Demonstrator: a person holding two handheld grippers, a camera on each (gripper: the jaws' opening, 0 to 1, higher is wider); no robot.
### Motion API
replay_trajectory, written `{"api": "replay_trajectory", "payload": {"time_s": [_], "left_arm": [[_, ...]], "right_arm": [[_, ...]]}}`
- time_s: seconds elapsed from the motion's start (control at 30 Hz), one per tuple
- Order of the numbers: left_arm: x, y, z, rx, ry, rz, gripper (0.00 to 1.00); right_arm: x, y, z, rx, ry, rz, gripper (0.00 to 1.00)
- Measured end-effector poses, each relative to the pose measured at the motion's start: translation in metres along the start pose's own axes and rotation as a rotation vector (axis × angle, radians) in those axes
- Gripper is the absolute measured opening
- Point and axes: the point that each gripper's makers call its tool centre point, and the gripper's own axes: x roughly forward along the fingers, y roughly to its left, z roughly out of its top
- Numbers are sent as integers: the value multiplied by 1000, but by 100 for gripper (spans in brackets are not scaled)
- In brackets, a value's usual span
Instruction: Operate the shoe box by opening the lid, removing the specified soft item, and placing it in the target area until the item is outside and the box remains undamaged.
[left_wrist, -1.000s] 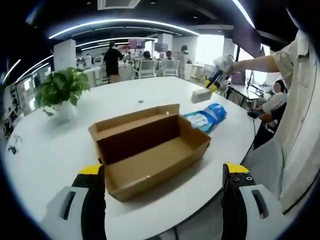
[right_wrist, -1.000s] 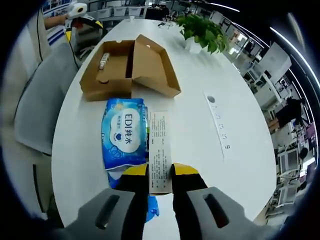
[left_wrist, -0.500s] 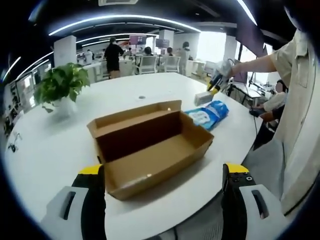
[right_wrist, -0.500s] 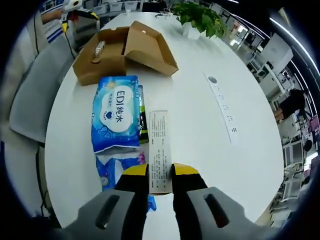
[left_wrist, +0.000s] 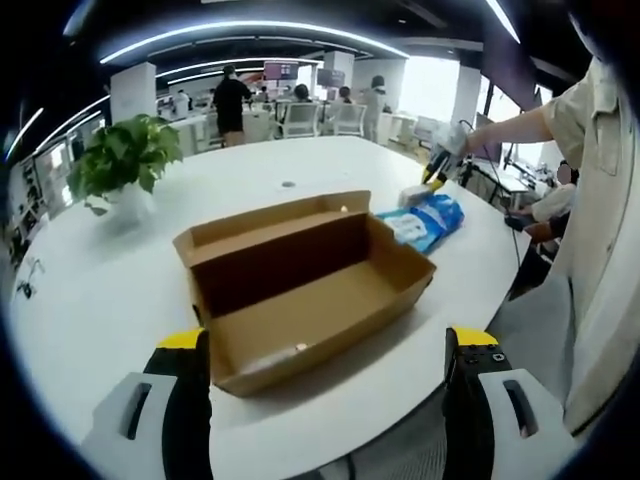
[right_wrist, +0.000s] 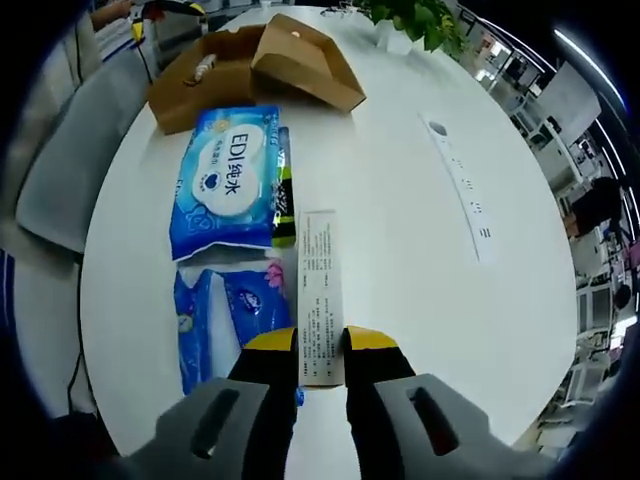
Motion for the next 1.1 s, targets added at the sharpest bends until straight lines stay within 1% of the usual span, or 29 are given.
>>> {"api": "replay_trajectory", "payload": {"time_s": [0.17, 0.23, 0.57, 0.7, 0.83, 1.1], "left_arm": [[1, 1, -2, -2, 11, 2, 100], [1, 1, -2, -4, 14, 4, 100], [4, 0, -3, -3, 20, 5, 100], [4, -1, -4, -4, 23, 5, 100], [4, 0, -6, -5, 26, 5, 100], [4, 1, -7, -7, 28, 6, 99]], "right_arm": [[4, -1, -12, -29, 34, 10, 15], [2, -4, -12, -18, 24, 10, 15], [-1, -4, -23, -35, 39, 8, 15], [-1, -4, -23, -63, 51, 7, 15], [-1, -5, -23, -111, 70, 4, 15], [0, -8, -24, -103, 84, -9, 16]]}}
